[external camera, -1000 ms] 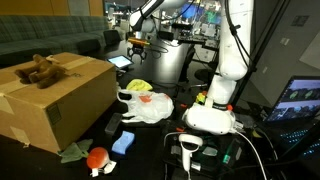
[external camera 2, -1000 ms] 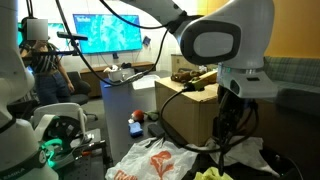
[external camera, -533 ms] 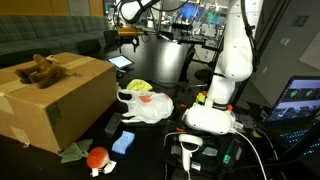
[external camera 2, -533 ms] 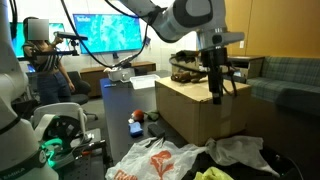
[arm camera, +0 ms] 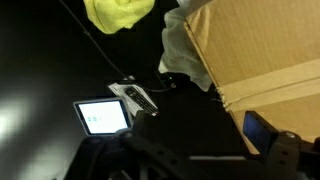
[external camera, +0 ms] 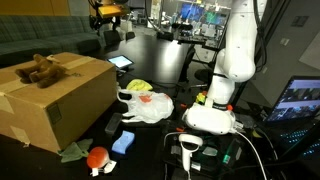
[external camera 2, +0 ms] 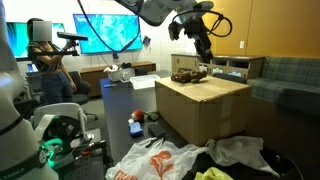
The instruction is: Put the objects on top of the box on to the table and the objects on the table on to the top of the box
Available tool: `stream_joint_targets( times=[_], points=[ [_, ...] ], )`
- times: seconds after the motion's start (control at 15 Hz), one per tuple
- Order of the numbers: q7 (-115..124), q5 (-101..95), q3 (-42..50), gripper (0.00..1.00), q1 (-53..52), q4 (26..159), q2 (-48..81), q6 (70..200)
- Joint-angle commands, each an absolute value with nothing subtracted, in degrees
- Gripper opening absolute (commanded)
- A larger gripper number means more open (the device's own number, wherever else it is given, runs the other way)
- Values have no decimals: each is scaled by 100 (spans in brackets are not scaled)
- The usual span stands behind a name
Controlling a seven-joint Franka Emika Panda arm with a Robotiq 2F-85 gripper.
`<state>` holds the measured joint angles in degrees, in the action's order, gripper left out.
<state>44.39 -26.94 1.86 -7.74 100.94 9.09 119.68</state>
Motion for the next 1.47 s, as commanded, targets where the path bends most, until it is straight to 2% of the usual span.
stream_joint_targets(
  times=[0.0,0.67,1.4],
  points=[
    [3640,-2739,-75,100,-849,9332,1336,11922],
    [1295,-2543,-327,100,-1371,7320,2834,11549],
    [860,-2203,-260,100,-1870,5398,4344,10515]
  ],
)
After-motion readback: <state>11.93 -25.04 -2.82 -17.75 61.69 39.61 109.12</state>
